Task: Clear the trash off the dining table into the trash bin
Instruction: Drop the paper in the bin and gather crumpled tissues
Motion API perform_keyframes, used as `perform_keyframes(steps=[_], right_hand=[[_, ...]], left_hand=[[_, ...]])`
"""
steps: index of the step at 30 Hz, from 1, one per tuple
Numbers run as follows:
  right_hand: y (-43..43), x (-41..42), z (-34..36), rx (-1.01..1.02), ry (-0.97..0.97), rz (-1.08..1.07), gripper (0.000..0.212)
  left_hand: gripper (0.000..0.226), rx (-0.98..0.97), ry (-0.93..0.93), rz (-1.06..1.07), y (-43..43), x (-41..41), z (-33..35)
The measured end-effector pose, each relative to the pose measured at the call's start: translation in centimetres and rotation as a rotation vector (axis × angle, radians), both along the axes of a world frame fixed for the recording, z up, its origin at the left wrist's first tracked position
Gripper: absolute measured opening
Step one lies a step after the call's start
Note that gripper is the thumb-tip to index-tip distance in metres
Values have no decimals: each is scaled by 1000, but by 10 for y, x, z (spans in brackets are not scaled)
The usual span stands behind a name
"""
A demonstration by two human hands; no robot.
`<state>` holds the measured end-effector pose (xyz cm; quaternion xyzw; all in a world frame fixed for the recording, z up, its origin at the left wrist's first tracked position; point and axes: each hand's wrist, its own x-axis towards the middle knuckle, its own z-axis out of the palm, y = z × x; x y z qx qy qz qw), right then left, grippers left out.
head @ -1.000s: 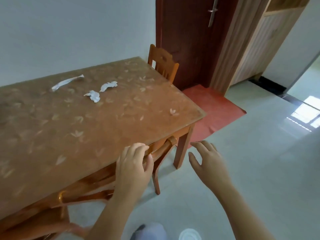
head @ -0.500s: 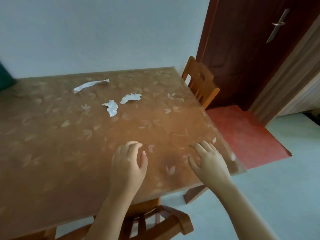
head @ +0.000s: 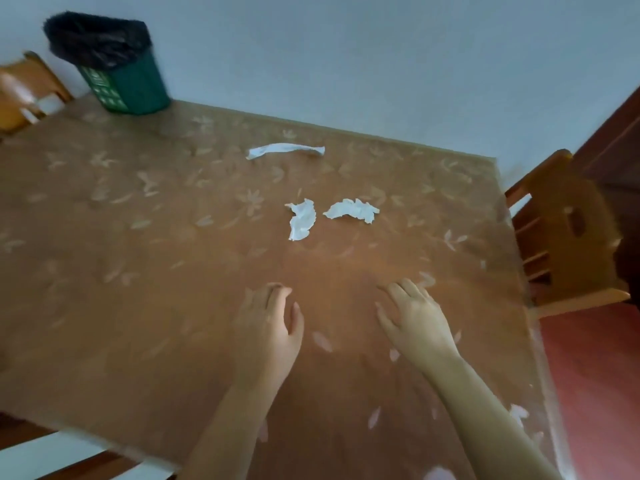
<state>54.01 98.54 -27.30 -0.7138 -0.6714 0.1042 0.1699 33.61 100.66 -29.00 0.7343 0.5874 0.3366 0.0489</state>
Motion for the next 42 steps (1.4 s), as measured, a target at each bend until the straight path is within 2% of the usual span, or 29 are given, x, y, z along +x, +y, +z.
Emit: perform_keyframes(steps=[5, 11, 20, 24, 28, 33, 39, 42], right_hand=[[77, 22, -24, 21, 60, 114, 28], [147, 45, -60, 11, 105, 164, 26], [225, 79, -99, -3, 112, 105, 29], [245, 90, -112, 8, 126, 92, 32], [261, 93, -121, -8, 141, 75, 34], [269, 90, -132, -54, 148, 93, 33], [255, 83, -137, -33, 235, 87, 9], [242, 84, -136, -65, 254, 97, 6]], left_hand=[[22, -58, -10, 156, 52, 30, -23], [29, -226, -50, 268, 113, 57, -66], [33, -313, -143, 369, 187, 77, -111], [25, -344, -169, 396, 208, 83, -122], [9, -341, -188, 402, 214, 83, -132], [16, -309, -233, 369, 199, 80, -137], [17, -318, -310, 343, 161, 82, -119], [18, -305, -302, 328, 139, 83, -107]])
